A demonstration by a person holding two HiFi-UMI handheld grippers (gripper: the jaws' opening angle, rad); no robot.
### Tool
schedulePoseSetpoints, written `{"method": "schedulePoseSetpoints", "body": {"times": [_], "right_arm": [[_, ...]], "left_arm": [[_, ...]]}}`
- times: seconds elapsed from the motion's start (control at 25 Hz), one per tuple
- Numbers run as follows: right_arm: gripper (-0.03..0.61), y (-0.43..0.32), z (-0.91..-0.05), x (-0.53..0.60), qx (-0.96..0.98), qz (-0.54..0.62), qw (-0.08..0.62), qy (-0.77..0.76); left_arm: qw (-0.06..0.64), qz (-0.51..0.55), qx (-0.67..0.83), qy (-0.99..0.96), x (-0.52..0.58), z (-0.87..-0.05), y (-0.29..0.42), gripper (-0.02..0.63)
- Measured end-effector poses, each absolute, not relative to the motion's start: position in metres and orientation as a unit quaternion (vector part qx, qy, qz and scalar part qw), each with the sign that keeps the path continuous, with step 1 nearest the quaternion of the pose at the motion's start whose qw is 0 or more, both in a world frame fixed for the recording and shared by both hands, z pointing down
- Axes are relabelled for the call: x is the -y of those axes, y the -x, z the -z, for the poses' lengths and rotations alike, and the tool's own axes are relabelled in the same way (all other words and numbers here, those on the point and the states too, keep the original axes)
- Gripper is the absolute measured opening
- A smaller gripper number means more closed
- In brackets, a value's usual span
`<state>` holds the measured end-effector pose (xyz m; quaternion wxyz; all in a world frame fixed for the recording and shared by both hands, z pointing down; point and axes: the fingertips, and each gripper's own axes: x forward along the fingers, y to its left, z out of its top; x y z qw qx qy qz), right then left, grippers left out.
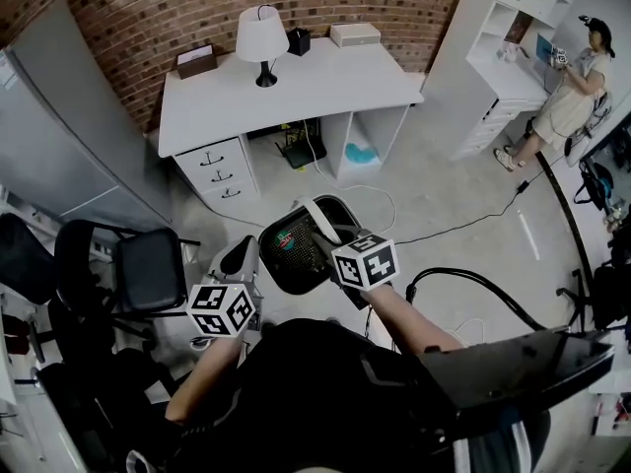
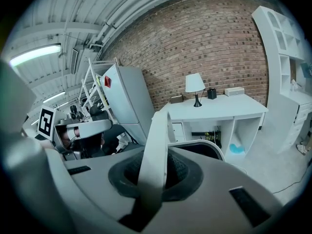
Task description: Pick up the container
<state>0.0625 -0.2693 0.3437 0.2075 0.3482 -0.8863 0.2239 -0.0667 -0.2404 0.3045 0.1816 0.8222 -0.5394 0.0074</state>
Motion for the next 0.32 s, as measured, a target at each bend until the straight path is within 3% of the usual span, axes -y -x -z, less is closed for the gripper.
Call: {"method": "schedulePoseSetpoints", "body": {"times": [0.32], "right_arm": [[0.037, -0.0644, -0.3414, 0.2704, 0.884, -0.227, 0.204, -0.354]], "left_arm": [[0.189, -0.005, 0.541, -0.819, 0.2372, -0.3099, 0.0655, 0.011]]}}
